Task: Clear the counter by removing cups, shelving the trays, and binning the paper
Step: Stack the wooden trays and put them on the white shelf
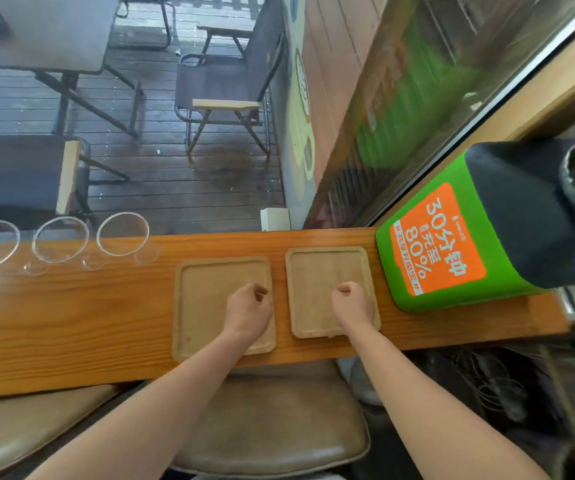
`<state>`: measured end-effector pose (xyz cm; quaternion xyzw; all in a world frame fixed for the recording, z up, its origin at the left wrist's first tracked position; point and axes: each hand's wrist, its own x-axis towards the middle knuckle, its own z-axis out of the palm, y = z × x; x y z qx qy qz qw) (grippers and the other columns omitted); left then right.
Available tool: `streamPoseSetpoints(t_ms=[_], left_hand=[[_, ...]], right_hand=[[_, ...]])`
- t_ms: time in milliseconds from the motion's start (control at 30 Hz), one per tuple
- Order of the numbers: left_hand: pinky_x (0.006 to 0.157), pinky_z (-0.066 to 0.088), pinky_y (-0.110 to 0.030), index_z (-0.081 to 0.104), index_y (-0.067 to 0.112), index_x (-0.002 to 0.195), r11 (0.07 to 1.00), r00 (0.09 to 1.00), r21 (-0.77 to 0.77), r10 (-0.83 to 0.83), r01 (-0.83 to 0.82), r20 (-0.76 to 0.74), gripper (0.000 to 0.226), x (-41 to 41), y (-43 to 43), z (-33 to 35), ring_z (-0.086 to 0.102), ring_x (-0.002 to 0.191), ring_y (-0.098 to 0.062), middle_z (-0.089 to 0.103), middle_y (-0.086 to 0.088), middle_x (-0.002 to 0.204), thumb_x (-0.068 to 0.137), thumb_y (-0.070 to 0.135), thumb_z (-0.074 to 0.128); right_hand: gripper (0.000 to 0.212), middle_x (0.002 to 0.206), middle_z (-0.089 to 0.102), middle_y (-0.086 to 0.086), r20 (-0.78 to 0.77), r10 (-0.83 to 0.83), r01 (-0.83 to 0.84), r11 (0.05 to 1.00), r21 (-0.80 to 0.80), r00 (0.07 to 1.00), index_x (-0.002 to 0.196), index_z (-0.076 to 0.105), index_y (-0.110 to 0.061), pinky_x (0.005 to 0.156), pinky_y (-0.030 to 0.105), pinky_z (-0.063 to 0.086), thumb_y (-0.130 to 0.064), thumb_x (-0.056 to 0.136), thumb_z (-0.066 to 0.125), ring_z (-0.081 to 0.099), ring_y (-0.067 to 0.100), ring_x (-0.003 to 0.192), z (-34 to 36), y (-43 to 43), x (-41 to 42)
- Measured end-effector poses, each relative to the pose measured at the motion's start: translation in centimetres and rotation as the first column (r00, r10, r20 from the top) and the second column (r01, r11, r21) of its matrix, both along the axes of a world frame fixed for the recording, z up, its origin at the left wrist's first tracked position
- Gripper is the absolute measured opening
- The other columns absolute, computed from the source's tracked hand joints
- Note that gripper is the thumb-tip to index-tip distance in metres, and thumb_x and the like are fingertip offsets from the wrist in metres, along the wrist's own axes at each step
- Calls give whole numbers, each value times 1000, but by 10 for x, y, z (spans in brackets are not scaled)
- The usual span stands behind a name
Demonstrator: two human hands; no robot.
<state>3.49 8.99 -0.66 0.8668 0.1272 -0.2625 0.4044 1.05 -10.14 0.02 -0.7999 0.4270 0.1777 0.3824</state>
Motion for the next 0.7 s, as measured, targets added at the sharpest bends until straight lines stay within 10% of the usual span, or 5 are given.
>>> streamPoseSetpoints(t_ms=[233,433,700], left_hand=[[77,49,-30,50,6,130,997,982,-36,-69,64,-178,38,-14,-70,-8,58,100,-25,62,-13,121,94,16,55],[91,52,-42,47,-1,126,991,981,93,-73,91,-182,38,-13,-84,-17,55,106,-31,50,-17,126,92,15,55],[95,52,-43,51,-1,127,996,963,82,44,-23,-266,37,-7,-86,-27,55,114,-34,51,-19,133,91,4,59]], right_hand=[[69,157,30,18,-102,115,-126,985,-117,988,155,27,-6,119,45,28,-27,97,57,29,35,146,-10,-68,-31],[77,162,20,15,-122,22,-13,997,76,992,158,19,-8,118,41,27,-31,96,57,24,33,149,-36,-69,-39],[44,141,42,18,-90,-128,130,991,19,988,136,51,-2,103,41,44,-21,97,56,51,37,122,-45,-82,-29]])
